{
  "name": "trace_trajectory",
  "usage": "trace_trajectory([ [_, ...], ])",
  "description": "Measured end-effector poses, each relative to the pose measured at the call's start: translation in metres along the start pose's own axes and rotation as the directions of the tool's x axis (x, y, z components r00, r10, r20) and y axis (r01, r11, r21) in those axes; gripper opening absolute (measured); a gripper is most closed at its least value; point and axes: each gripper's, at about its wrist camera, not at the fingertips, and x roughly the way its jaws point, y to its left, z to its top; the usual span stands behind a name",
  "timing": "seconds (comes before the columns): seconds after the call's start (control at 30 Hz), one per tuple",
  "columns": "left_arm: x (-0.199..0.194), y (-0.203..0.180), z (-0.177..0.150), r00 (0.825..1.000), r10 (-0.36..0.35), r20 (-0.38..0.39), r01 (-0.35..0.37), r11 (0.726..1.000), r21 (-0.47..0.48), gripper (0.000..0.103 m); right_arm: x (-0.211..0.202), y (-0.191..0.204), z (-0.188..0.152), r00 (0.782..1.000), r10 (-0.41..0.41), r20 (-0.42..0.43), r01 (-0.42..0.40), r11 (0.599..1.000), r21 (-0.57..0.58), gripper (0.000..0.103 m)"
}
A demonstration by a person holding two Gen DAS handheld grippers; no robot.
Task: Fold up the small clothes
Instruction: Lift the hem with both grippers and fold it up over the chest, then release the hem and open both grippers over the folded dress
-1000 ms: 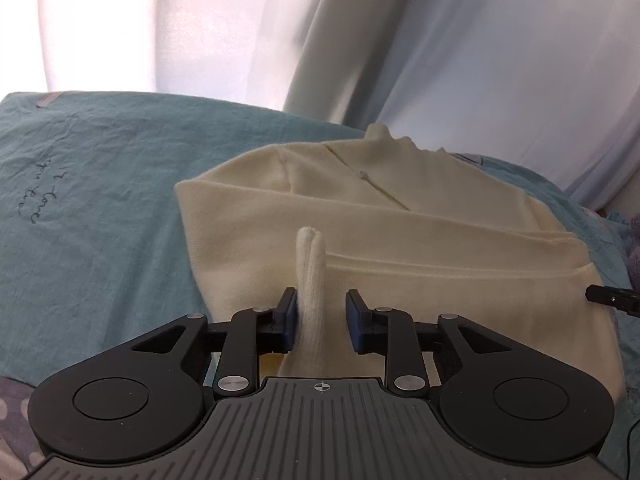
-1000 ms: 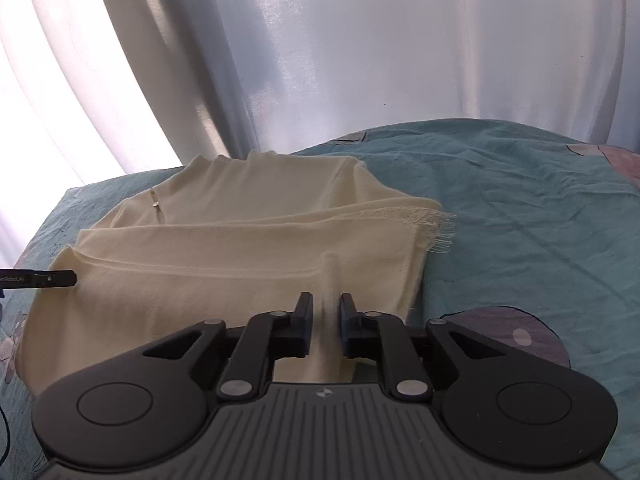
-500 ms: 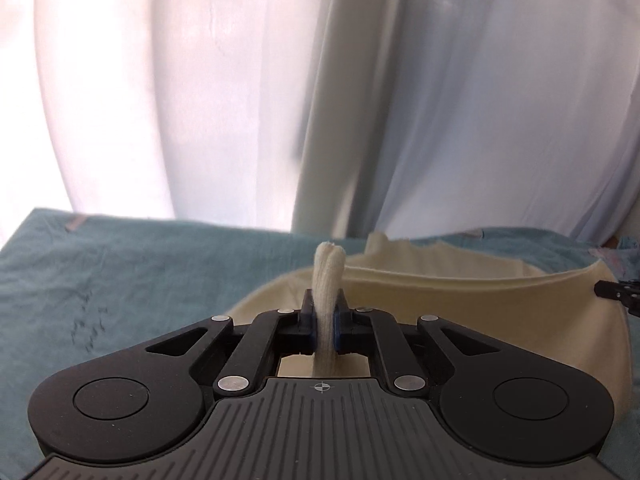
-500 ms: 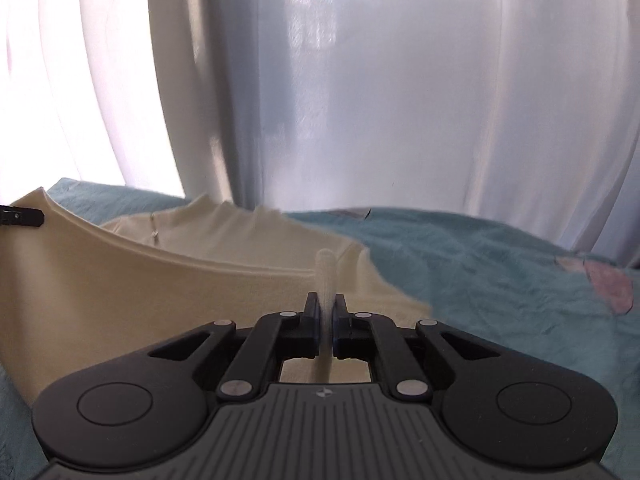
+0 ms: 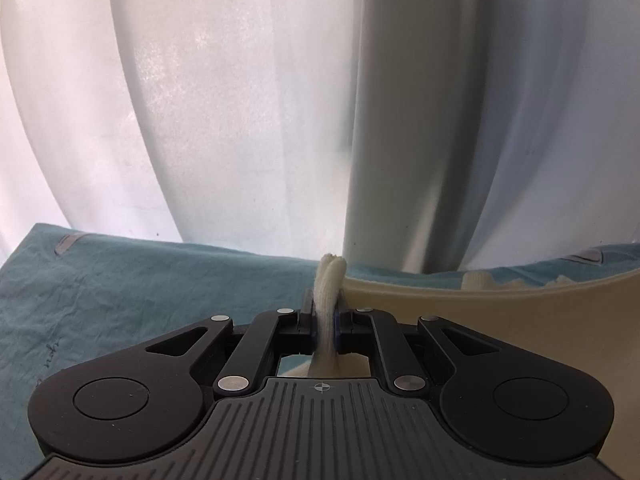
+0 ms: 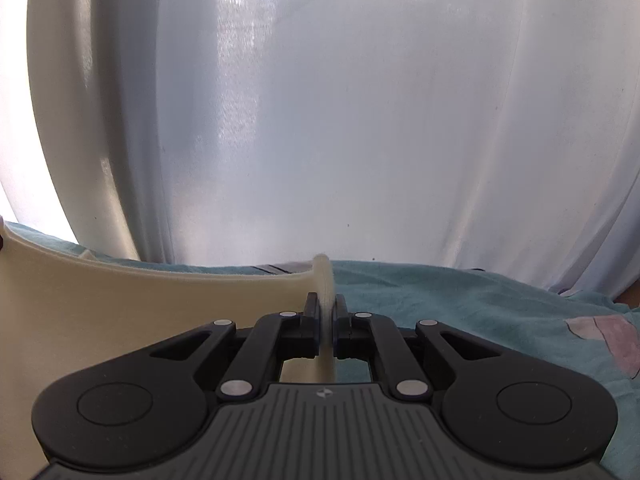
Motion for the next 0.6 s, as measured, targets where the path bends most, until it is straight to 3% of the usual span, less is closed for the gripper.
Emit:
trace_trajectory([
  [0.37, 0.021, -0.014, -0.022, 0.996, 0.081, -0.022, -0.080, 0.996, 0.047, 0.012, 0.032, 0.008, -0.022, 0.997, -0.071, -0.043, 0.070, 0.997, -0.032, 0.006],
  [0.47, 0.017, -0.013, -0.022, 0.995, 0.099, -0.021, -0.097, 0.993, 0.065, 0.022, 0.033, 0.009, -0.022, 0.995, -0.083, -0.061, 0.081, 0.996, -0.037, 0.008],
  [0.53, 0.000, -0.006, -0.022, 0.998, 0.066, -0.016, -0.065, 0.997, 0.046, 0.021, 0.023, 0.007, -0.019, 0.993, -0.101, -0.055, 0.099, 0.995, -0.033, 0.010],
  [0.6, -0.030, 0.003, -0.025, 1.000, -0.007, 0.004, 0.007, 1.000, 0.025, 0.021, -0.005, 0.001, -0.018, 0.997, -0.075, 0.013, 0.075, 0.997, -0.004, 0.010],
])
